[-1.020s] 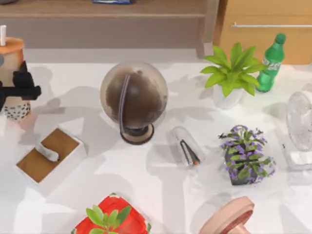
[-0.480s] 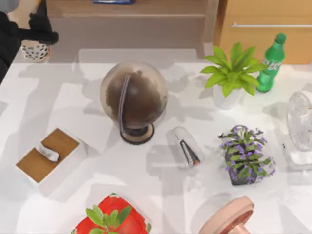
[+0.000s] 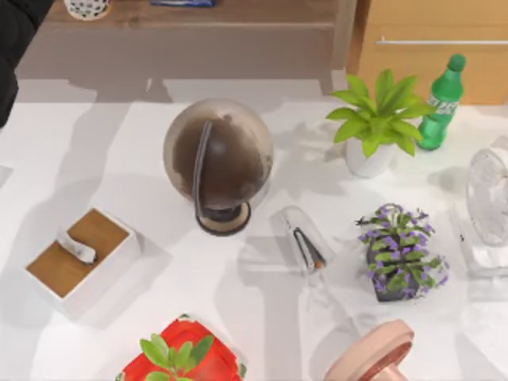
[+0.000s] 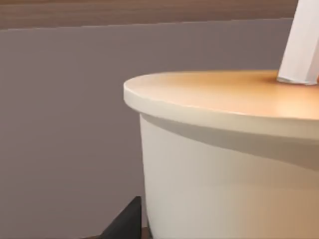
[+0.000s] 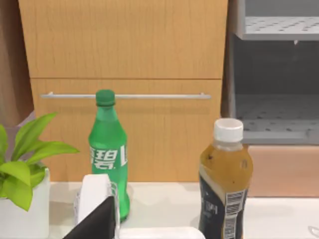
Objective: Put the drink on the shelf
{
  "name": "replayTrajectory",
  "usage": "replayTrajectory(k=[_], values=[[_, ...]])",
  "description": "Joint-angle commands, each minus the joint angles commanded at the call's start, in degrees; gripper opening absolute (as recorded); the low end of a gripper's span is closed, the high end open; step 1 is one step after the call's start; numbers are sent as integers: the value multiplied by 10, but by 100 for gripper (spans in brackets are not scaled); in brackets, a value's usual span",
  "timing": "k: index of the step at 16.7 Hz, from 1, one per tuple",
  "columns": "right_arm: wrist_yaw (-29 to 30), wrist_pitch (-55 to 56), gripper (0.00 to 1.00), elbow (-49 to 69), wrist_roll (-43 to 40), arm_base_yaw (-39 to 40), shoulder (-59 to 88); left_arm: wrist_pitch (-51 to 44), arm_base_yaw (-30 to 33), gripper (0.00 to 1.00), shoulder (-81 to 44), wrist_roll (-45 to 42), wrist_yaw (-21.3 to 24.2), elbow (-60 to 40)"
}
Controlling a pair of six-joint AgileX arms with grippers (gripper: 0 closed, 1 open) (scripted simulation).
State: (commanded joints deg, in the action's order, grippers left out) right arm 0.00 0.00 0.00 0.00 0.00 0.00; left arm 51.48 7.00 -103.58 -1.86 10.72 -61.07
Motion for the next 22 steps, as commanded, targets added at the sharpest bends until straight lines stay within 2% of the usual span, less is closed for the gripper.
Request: replayTrajectory(k=[4,14,22], values=[[0,0,100,0,0,0,0,-26,1,0,-13,1,-1,-36],[0,0,100,0,0,0,0,-48,0,0,-10,1,-10,-26],[0,0,100,0,0,0,0,-15,6,0,-101,0,-7,-105]])
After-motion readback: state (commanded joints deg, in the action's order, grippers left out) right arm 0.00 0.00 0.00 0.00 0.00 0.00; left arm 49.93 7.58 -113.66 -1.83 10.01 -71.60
